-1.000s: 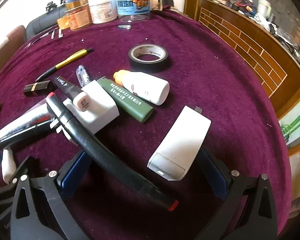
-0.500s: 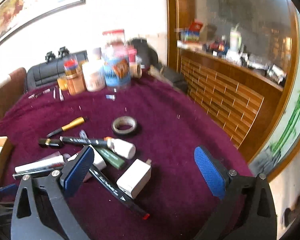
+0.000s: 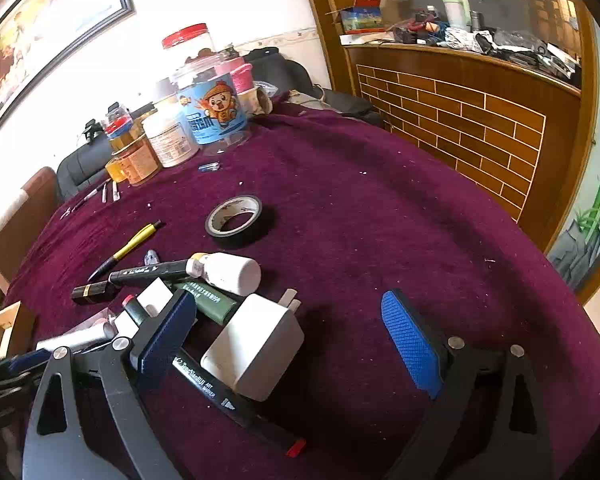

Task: Organize rigid objects
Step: 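Lower the left tool onto the black marker and close on it, then grasp the black red-capped marker with the right tool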

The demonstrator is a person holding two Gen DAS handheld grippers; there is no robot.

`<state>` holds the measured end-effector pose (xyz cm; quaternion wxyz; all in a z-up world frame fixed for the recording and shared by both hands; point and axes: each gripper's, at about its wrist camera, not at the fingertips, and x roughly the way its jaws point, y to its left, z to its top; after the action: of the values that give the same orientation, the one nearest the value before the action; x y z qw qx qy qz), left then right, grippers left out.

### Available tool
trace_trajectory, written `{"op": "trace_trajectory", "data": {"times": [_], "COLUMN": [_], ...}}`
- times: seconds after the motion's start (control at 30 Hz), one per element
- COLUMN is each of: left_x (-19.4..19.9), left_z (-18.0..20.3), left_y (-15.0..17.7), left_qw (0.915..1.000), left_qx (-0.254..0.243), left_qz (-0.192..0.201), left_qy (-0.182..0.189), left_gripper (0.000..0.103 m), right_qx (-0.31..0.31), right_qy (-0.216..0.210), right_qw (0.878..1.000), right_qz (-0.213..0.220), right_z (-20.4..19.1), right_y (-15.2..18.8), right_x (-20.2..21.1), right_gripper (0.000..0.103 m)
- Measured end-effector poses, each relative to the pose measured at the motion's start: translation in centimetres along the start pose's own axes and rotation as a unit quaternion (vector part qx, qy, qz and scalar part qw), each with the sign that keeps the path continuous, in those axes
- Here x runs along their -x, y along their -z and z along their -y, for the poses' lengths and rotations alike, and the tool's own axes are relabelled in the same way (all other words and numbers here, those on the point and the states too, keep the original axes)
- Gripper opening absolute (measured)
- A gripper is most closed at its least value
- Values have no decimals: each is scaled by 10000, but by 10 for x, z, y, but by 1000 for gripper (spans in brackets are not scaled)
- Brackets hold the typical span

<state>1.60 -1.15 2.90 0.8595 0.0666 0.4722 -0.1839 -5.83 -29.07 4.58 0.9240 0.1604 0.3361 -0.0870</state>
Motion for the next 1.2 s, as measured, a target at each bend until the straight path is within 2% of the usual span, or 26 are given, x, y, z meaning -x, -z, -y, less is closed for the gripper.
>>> {"op": "trace_trajectory", "data": {"times": [0.07, 0.1, 0.13, 0.17, 0.2, 0.23, 0.33, 0.43, 0.57, 0.63, 0.73, 0.77, 0.83, 0.9, 0.93, 1.0, 1.2], "left_x": [-1, 0, 2, 4, 9, 14, 41, 57, 56, 50, 37, 39, 33, 24, 17, 17, 17], "left_z": [11, 17, 20, 24, 29, 33, 29, 21, 27, 40, 49, 53, 61, 64, 66, 74, 68], "left_y": [2, 5, 9, 14, 22, 26, 32, 30, 38, 45, 50, 52, 48, 45, 46, 49, 56], "left_qw": [9995, 9989, 9979, 9955, 9933, 9932, 9939, 9965, 9962, 9953, 9938, 9941, 9943, 9943, 9944, 9942, 9948], "left_qx": [-300, -414, -429, -453, -547, -632, -564, -461, -539, -679, -737, -772, -813, -771, -749, -992, -825], "left_qz": [-18, -184, -347, -523, -617, -600, -291, 63, -14, -63, -127, 46, 126, -63, -212, -43, -7], "left_qy": [-80, 102, 334, 640, 804, 778, 901, 700, 684, 684, 826, 759, 673, 731, 718, 405, 598], "left_gripper": [33, 18, 12, 11, 11, 11, 12, 13, 17, 24, 26, 27, 29, 28, 23, 12, 12], "right_qx": [14, -2, -20, -33, -52, -69, -97, -97, -160, -201, -217, -216, -224, -236, -242, -253, -252], "right_qy": [-15, -27, -43, -58, -74, -91, -105, -95, -79, -84, -81, -78, -54, -43, -38, -34, -28], "right_qw": [10000, 10000, 10000, 9999, 9999, 9998, 9997, 9997, 9996, 9995, 9994, 9994, 9994, 9993, 9993, 9992, 9989], "right_qz": [-34, -55, -74, -94, -122, -152, -173, -184, -211, -231, -257, -261, -274, -280, -288, -316, -389], "right_z": [-1, -1, -1, -1, 0, 0, 1, 1, 2, 4, 4, 4, 4, 4, 5, 4, 4], "right_y": [0, 0, 0, 0, 0, 0, 0, 0, 0, 0, -1, 0, 0, 0, 0, 0, 0], "right_x": [-2, -2, -3, -4, -4, -5, -6, -6, -7, -8, -9, -10, -10, -10, -11, -11, -14], "right_gripper": [95, 95, 95, 95, 95, 95, 95, 95, 95, 95, 95, 95, 95, 95, 95, 95, 95]}}
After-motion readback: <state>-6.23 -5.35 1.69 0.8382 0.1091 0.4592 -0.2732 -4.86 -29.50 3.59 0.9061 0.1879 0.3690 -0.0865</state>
